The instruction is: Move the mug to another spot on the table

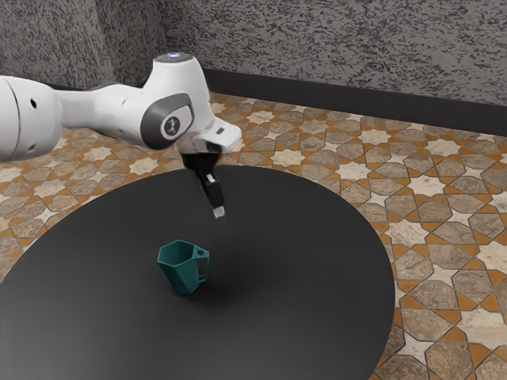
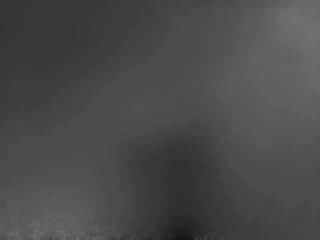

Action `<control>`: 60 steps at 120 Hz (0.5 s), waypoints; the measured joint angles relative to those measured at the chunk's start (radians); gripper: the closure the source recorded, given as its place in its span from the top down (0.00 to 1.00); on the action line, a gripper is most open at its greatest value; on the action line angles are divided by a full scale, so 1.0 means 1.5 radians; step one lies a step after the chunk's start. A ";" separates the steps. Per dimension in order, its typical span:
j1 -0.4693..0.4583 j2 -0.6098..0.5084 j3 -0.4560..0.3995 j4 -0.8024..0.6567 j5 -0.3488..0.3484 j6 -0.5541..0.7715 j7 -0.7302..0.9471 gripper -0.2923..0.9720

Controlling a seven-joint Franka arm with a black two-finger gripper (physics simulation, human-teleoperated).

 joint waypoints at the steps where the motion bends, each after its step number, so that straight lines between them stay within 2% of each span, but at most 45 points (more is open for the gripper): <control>1: 0.001 -0.004 0.000 0.000 -0.001 -0.002 -0.003 0.76; 11: 0.006 -0.049 0.003 0.000 -0.007 -0.026 -0.040 0.77; 20: -0.008 -0.081 0.030 0.011 -0.009 -0.054 -0.071 0.77; 47: -0.025 -0.093 0.068 0.167 -0.006 -0.197 -0.183 0.77; 60: -0.040 -0.108 0.083 0.194 -0.005 -0.251 -0.230 0.77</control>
